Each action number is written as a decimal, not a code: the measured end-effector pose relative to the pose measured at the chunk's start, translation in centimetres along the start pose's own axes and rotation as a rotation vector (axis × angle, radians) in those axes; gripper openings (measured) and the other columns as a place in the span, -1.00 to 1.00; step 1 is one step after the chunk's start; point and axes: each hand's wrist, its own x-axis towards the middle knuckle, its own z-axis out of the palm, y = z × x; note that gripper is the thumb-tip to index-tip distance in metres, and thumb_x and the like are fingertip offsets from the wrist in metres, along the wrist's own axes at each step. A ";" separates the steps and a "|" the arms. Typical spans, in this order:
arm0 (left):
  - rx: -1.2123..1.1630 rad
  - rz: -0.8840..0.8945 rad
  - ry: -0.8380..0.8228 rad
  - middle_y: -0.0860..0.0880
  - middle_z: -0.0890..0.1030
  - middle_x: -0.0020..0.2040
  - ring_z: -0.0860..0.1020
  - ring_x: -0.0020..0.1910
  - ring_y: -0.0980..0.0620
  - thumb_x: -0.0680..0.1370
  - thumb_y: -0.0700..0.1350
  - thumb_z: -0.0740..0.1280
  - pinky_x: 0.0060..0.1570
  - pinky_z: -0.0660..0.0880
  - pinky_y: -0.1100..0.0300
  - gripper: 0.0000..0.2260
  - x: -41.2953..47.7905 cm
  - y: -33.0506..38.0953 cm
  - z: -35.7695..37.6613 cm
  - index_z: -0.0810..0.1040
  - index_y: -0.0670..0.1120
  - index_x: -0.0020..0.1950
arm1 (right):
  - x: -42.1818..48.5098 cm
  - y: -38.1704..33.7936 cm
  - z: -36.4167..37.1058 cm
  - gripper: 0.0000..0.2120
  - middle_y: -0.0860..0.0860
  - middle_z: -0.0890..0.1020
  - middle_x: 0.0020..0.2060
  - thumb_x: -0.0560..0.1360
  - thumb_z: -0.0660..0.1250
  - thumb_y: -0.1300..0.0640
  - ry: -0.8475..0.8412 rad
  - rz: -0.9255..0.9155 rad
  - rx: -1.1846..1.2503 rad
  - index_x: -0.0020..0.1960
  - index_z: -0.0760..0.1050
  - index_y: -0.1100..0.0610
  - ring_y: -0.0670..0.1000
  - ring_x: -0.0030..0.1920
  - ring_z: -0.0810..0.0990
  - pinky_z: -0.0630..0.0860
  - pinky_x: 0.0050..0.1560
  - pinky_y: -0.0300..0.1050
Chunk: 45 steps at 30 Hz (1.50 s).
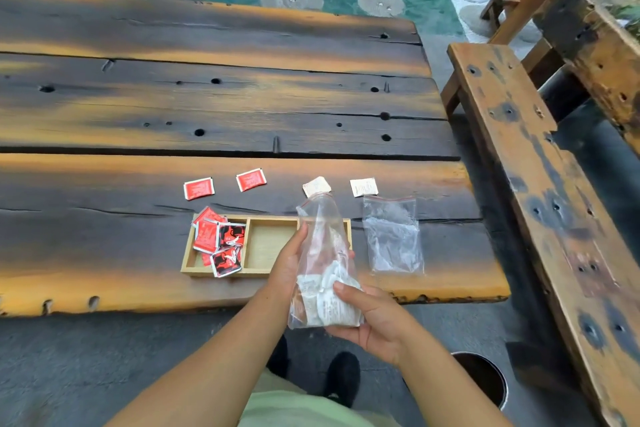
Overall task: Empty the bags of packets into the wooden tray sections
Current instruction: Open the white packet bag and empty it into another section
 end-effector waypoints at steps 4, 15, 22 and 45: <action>0.036 -0.104 0.044 -0.25 0.61 0.03 0.63 -0.02 -0.22 0.53 0.26 0.33 0.09 0.54 -0.07 -0.43 0.7 -0.2 -1.2 0.56 -0.24 0.21 | 0.6 0.2 0.5 -0.66 0.17 0.74 0.03 0.49 0.46 0.17 0.120 0.023 0.063 0.23 0.58 0.25 0.12 -0.02 0.74 0.70 -0.12 0.01; -0.034 -0.231 0.110 -0.26 0.61 0.00 0.64 -0.07 -0.21 0.55 0.26 0.24 0.06 0.53 -0.04 -0.42 0.8 -0.7 -2.7 0.55 -0.24 0.24 | 0.9 0.6 1.8 -0.62 0.19 0.75 -0.02 0.49 0.47 0.04 0.239 0.134 0.025 0.23 0.54 0.19 0.19 -0.11 0.75 0.68 -0.30 -0.08; -0.005 -0.259 0.117 -0.24 0.60 0.13 0.62 0.07 -0.23 0.49 0.26 0.35 0.11 0.55 -0.10 -0.33 0.7 0.1 -2.7 0.45 -0.18 0.43 | 0.8 -0.1 2.5 -0.62 0.20 0.75 -0.04 0.51 0.45 0.01 0.256 0.151 0.022 0.23 0.54 0.19 0.19 -0.10 0.76 0.68 -0.31 -0.10; -0.083 -0.218 0.146 -0.23 0.62 0.12 0.61 0.06 -0.23 0.49 0.20 0.39 0.16 0.51 -0.09 -0.41 1.2 0.3 -3.3 0.54 -0.19 0.36 | 0.9 -0.1 3.3 -0.64 0.26 0.73 -0.02 0.53 0.43 0.09 0.254 0.111 0.080 0.22 0.55 0.28 0.15 -0.19 0.76 0.66 -0.39 -0.13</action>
